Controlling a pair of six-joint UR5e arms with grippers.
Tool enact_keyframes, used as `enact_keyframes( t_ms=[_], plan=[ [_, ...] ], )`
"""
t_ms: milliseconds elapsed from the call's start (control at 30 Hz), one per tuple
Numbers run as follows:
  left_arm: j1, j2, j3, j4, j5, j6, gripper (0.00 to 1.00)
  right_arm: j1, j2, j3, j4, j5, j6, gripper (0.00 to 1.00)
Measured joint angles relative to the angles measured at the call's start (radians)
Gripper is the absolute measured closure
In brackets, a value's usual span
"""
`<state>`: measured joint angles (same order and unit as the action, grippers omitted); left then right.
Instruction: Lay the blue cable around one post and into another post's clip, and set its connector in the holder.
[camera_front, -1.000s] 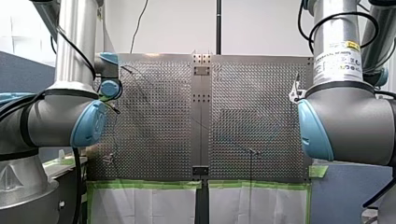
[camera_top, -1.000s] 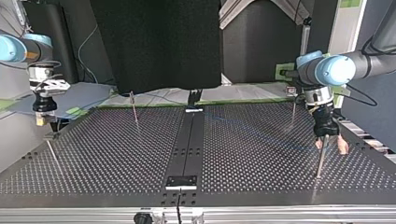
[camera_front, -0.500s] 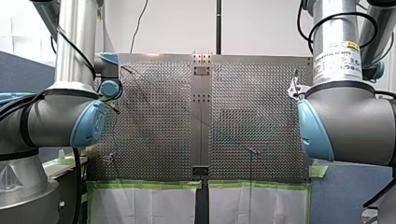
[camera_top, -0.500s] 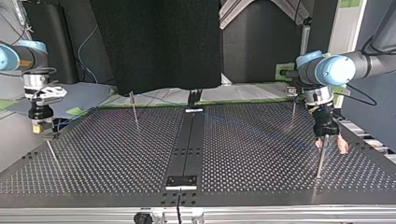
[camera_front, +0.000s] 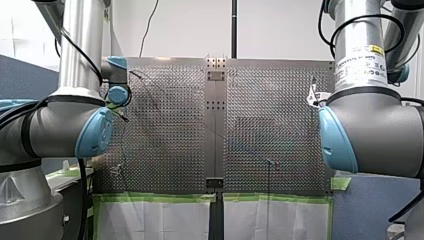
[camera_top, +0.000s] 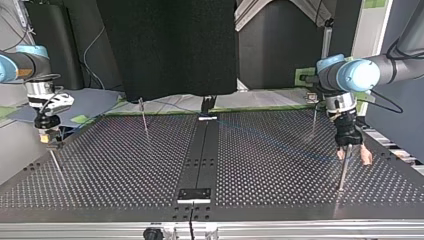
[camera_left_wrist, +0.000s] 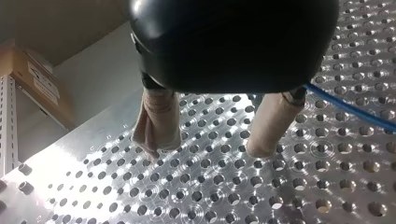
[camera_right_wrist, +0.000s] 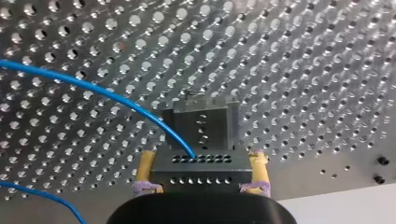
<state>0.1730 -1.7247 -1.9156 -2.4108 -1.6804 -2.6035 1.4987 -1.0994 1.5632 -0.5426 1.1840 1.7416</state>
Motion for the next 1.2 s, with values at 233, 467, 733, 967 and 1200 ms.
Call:
enact_keyframes(
  t_ms=[233,467,733,967,1200],
  plan=[
    [0.000,0.000,0.000,0.000,0.000,0.000,0.00,0.009,0.016,-0.030,0.024,-0.019,-0.034,1.00],
    [0.000,0.000,0.000,0.000,0.000,0.000,0.00,0.012,0.020,-0.045,0.021,-0.036,-0.052,1.00],
    [0.000,0.000,0.000,0.001,0.000,0.000,0.00,0.009,0.020,-0.047,0.024,-0.044,-0.050,1.00],
    [0.000,0.000,0.000,-0.001,0.000,0.000,0.00,0.007,0.021,-0.048,0.041,-0.044,-0.045,1.00],
    [0.000,0.000,0.000,-0.001,0.000,0.000,0.00,0.006,0.023,-0.066,0.054,-0.046,-0.031,1.00]
  ],
)
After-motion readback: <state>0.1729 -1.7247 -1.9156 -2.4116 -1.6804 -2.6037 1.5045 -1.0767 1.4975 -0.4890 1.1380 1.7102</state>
